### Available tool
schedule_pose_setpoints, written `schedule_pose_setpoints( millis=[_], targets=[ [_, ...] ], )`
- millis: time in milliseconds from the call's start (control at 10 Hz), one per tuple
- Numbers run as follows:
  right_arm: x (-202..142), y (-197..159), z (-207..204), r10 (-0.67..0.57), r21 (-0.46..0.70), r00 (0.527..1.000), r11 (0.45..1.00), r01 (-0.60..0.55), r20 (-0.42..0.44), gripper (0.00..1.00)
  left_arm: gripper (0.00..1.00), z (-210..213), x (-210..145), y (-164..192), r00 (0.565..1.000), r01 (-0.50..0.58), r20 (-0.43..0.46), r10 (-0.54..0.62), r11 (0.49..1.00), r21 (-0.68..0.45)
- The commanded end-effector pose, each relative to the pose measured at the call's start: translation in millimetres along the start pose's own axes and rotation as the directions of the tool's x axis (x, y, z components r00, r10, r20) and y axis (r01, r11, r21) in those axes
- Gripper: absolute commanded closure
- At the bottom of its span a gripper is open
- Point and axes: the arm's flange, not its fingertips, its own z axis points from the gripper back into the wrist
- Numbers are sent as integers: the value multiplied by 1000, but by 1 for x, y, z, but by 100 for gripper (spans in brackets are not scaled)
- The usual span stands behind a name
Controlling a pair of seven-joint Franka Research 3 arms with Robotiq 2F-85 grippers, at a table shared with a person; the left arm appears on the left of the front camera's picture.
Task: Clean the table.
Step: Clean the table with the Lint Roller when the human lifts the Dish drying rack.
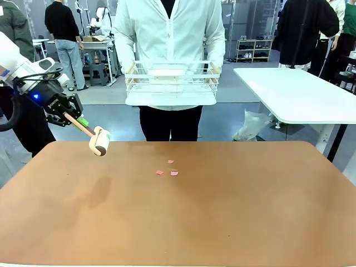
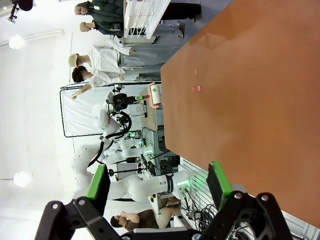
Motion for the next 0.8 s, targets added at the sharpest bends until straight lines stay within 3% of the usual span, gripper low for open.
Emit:
schedule_pose_setpoints(
  millis=[0, 400, 700],
  targets=[
    [-2, 2, 2, 3, 1, 1000, 1000, -3, 0, 0, 79, -11, 5, 2, 1000, -6, -13, 5, 999, -33],
    [-2, 2, 2, 3, 1, 1000, 1000, -3, 0, 0, 79, -54, 20, 10, 994, -31, -106, 27, 999, -37],
    [-2, 2, 2, 3, 1, 1000, 1000, -3, 0, 0, 79, -72, 22, 5, 991, 24, -128, -28, 999, -37]
  ],
)
